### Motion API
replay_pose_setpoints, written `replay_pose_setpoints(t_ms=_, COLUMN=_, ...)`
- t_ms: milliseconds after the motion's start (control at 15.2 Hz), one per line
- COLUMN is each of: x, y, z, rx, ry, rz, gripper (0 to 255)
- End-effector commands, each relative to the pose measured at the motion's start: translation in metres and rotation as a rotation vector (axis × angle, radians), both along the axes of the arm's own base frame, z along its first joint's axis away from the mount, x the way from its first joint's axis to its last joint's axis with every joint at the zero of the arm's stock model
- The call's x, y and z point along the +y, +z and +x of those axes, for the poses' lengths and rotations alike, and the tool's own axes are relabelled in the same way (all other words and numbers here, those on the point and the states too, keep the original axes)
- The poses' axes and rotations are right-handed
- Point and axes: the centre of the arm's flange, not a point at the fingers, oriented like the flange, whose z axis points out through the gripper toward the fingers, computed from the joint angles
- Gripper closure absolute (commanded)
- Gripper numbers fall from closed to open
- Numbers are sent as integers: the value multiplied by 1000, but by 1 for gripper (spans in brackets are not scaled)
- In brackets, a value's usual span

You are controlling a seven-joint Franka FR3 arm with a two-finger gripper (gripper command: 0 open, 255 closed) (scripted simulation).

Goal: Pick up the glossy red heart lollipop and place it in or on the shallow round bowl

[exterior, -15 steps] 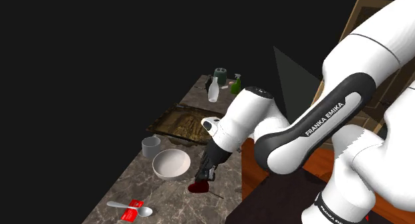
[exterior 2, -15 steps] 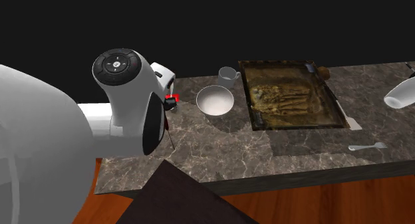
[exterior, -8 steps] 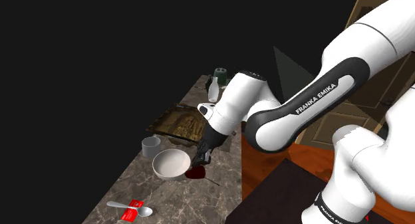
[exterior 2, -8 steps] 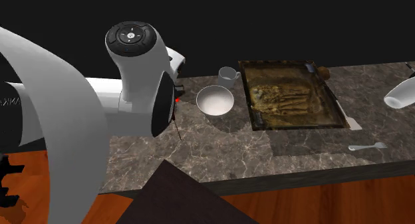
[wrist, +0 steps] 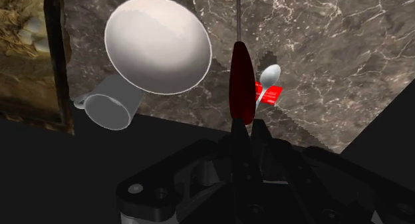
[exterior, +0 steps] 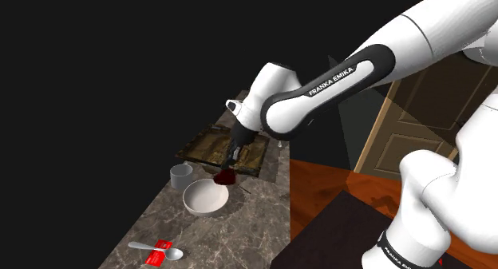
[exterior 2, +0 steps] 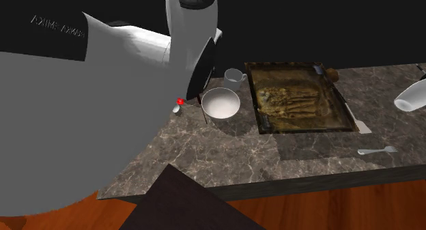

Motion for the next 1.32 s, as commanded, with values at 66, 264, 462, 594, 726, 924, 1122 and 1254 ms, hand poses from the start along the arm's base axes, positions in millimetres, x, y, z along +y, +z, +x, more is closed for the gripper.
replay_pose_setpoints(t_ms=66, x=-10, y=13, z=40, rx=0, ry=2, rz=-1, gripper=255)
replay_pose_setpoints(t_ms=264, x=-21, y=24, z=76, rx=0, ry=2, rz=-1, gripper=255)
replay_pose_setpoints(t_ms=462, x=-32, y=36, z=112, rx=0, ry=2, rz=-1, gripper=255)
replay_pose_setpoints(t_ms=594, x=-40, y=44, z=137, rx=0, ry=2, rz=-1, gripper=255)
replay_pose_setpoints(t_ms=726, x=-40, y=33, z=137, rx=0, ry=2, rz=-1, gripper=255)
replay_pose_setpoints(t_ms=924, x=-40, y=17, z=137, rx=0, ry=2, rz=-1, gripper=255)
replay_pose_setpoints(t_ms=1122, x=-40, y=2, z=137, rx=0, ry=2, rz=-1, gripper=255)
replay_pose_setpoints(t_ms=1254, x=-40, y=-9, z=137, rx=0, ry=2, rz=-1, gripper=255)
